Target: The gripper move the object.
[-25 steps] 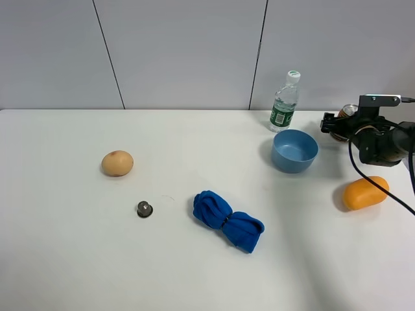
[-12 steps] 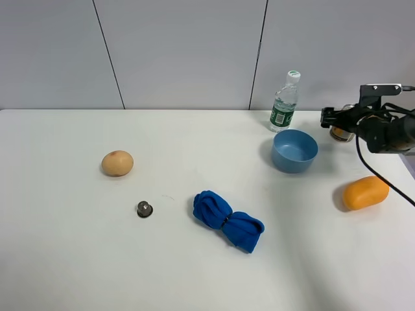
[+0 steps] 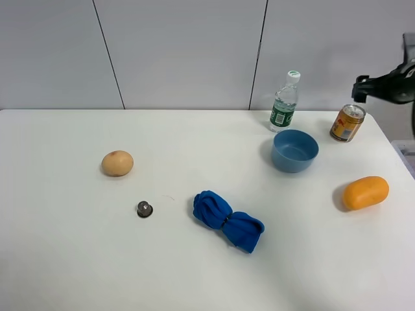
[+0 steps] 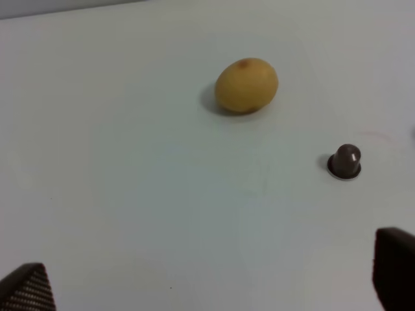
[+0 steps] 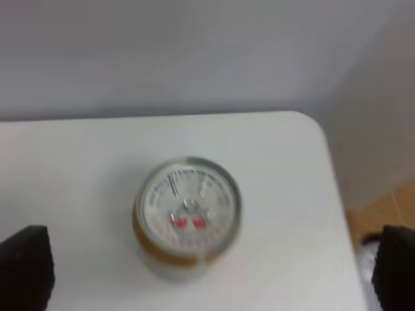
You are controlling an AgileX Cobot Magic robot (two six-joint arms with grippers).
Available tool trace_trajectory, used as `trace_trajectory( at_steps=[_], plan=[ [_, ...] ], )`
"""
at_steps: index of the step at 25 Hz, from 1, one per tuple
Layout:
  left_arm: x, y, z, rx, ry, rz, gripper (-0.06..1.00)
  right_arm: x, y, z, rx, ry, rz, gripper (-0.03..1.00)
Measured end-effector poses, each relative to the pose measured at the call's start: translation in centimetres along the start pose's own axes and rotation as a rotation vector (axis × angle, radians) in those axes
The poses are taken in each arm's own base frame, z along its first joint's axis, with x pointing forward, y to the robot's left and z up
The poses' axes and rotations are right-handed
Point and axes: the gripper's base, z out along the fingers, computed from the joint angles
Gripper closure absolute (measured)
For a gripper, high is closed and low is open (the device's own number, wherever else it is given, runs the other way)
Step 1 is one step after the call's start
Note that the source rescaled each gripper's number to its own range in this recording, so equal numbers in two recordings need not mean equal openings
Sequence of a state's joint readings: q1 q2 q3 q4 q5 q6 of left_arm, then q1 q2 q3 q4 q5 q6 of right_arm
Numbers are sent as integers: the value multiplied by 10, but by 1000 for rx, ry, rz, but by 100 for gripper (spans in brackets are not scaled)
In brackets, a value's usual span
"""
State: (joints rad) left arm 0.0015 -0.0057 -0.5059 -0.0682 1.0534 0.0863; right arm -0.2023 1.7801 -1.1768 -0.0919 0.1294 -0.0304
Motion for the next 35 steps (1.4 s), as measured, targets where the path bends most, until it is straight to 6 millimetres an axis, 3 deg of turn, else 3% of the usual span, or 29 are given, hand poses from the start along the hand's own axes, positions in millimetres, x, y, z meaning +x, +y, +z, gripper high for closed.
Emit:
trace_trajectory(
  at_steps=[5,9,18,24,30,35],
  plan=[
    [0,0,0,0,0,0,-6,-29,-7,-87,22,14,-22,-3],
    [0,0,0,0,0,0,-6,-34,-9,-146,29,44,-12,-3],
    [0,0,0,0,0,0,-6,-10,-5,-262,-14,150,-81,-3],
    [0,0,0,0,0,0,-6,5,0,-333,-27,0,-154,-3],
    [0,0,0,0,0,0,-6,24,9,-378,-93,-104,-224,-3],
    [0,0,0,1,0,0,-6,51,10,-385,-102,-102,-169,-3]
  ],
)
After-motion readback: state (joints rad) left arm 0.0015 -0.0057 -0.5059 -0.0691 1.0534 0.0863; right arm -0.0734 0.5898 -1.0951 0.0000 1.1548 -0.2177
